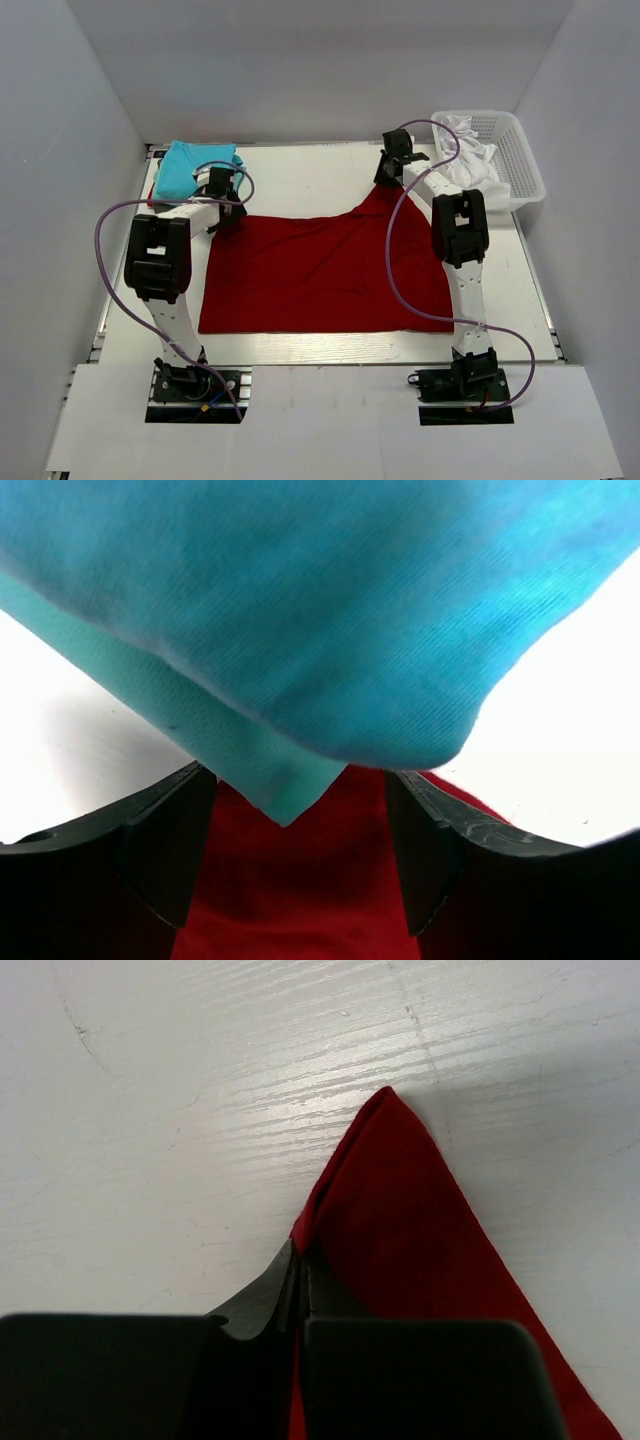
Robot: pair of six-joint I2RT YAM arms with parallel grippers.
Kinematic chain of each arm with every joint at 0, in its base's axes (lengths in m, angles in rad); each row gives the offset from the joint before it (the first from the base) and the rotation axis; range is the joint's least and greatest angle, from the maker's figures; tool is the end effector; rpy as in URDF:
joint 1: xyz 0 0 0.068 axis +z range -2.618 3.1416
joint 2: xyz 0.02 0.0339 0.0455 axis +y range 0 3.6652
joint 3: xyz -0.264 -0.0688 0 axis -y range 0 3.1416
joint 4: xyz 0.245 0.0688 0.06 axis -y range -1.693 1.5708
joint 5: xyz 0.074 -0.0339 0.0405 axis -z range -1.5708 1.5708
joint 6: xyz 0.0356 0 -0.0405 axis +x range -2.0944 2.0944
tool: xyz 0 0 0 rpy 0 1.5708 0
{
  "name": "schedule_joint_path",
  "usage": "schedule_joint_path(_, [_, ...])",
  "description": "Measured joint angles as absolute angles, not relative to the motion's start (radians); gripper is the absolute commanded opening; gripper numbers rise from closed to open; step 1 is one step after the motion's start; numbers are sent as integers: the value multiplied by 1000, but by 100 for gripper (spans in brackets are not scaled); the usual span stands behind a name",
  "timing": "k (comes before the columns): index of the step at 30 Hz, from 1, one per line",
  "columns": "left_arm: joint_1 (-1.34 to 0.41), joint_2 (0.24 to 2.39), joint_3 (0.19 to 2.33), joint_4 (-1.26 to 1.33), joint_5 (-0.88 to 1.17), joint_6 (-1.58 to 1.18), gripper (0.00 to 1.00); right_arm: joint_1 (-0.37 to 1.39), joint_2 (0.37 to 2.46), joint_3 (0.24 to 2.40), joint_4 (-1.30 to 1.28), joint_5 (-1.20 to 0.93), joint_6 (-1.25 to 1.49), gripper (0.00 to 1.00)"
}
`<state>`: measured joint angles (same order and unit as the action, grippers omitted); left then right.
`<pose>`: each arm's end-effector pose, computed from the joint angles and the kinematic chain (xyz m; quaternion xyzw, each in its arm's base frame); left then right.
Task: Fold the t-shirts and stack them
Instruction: Grap the side of the flattened tshirt furthest away from the robot with both arms
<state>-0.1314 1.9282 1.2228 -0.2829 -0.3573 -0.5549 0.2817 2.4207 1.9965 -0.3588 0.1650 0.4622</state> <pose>0.3951 -0.0397 0.1580 -0.2480 0.9109 0.0652 0.3234 0.5238 0.1455 0.1646 0.1144 0.9137 0.0681 0.3840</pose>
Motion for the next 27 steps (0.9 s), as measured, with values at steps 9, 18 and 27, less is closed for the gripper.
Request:
schedule_joint_path(9, [-126,1928,1241,-262,-339,-519,66,282,2413,1977,-347,154,463,0])
schedule_joint_path(18, [-142,1906,1156,-190,-306,-532,66,282,2377,1918,-337,151,463,0])
schedule_joint_path(27, [-171,1861,1097,-201,-352,-569,44,281,2321,1840,-329,148,464,0])
